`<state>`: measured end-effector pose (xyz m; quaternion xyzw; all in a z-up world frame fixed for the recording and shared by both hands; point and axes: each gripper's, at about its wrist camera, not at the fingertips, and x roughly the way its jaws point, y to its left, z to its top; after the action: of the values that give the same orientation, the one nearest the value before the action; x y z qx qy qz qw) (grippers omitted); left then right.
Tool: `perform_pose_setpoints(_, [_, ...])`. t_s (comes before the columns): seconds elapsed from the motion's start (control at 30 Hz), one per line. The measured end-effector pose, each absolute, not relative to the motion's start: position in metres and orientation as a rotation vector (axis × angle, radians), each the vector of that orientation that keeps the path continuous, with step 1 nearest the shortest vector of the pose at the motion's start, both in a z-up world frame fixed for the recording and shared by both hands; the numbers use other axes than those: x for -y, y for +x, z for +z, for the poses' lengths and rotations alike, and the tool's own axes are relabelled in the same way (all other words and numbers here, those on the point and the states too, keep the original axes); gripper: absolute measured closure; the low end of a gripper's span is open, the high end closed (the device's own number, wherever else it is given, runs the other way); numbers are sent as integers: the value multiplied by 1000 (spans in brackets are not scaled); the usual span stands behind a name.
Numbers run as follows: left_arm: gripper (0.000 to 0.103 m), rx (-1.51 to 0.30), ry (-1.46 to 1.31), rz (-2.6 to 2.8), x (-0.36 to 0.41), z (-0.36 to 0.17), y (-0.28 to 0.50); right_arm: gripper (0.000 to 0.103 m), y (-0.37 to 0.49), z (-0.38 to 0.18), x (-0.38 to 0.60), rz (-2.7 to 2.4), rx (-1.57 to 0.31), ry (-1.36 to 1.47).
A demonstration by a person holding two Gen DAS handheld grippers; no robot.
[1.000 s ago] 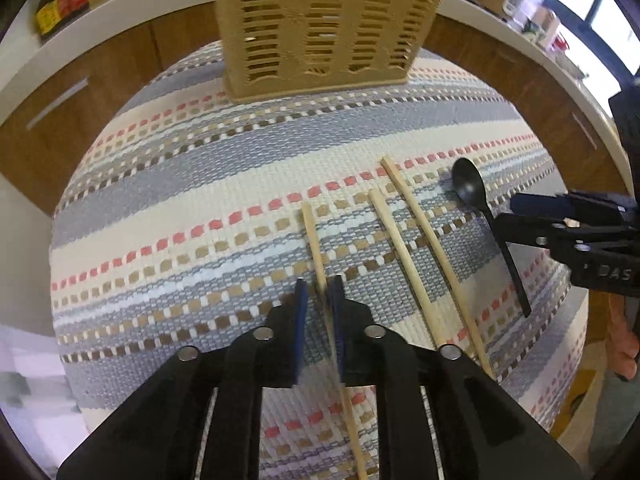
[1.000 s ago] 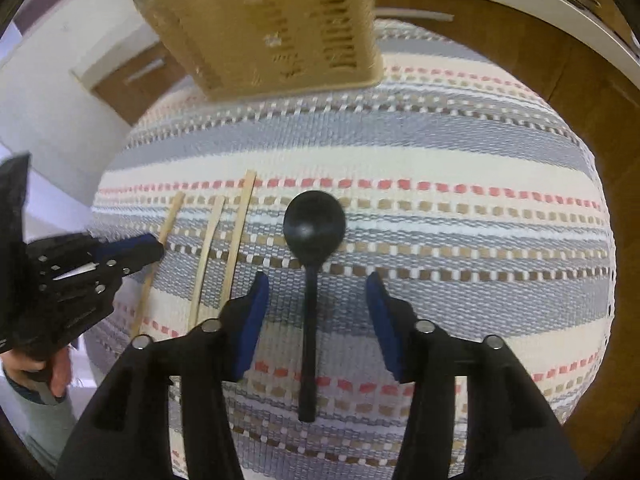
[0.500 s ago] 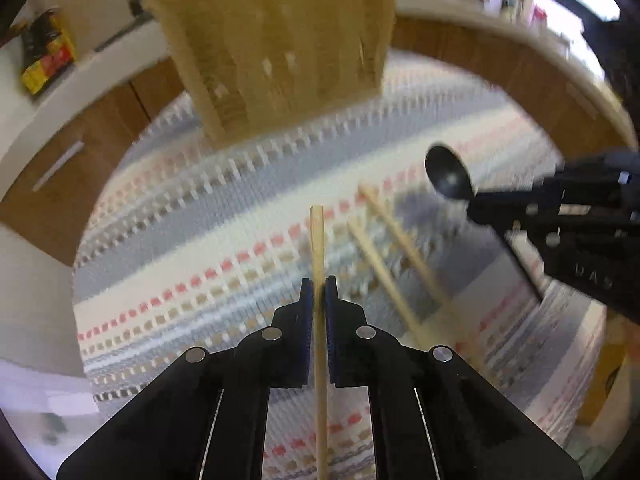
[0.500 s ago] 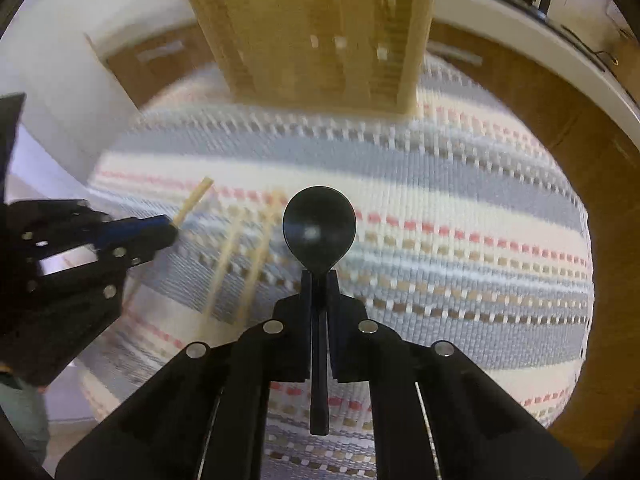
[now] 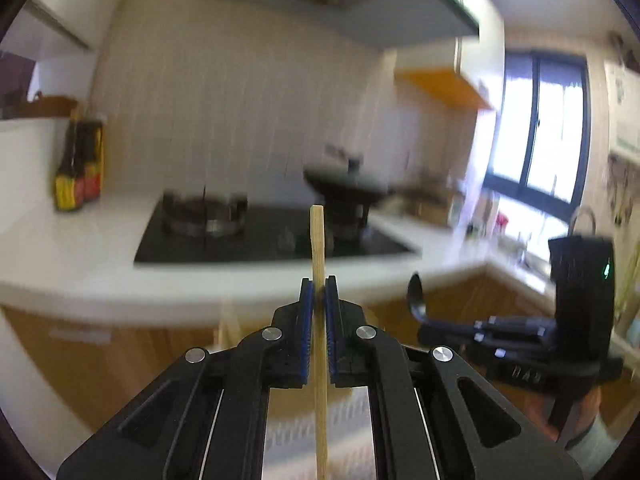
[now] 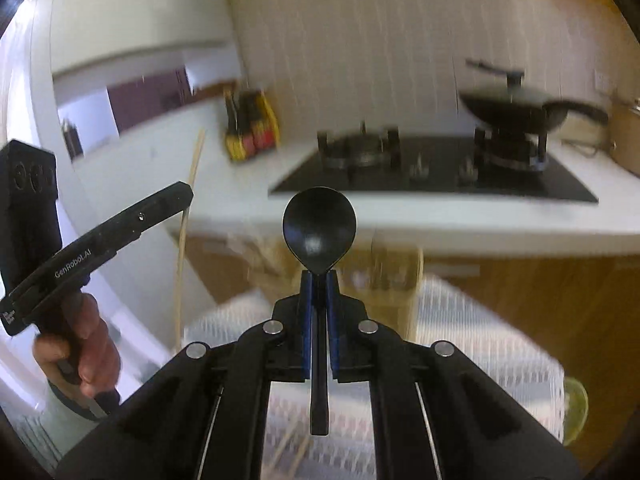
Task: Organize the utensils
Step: 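Carry the chopstick and black spoon into the caddy and open both grippers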
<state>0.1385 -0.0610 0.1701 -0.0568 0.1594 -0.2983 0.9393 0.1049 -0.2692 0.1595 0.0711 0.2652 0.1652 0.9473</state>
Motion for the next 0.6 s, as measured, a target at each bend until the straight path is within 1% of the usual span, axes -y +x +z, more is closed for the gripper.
perform_pose_setpoints(0.07, [99, -245, -145, -581, 66, 182, 150, 98, 122, 169, 276, 324, -480, 156])
perform_pose_setpoints(0.2, [99, -144, -168, -530, 75, 185, 169, 98, 160, 175, 288, 279, -406, 179])
perform_pose_setpoints(0.4, [99, -53, -202, -447, 81, 178, 199, 98, 210, 161, 307, 255, -379, 250])
perform_pose_setpoints(0.6, [99, 3, -168, -364, 84, 166, 215, 98, 225, 141, 305, 213, -361, 213])
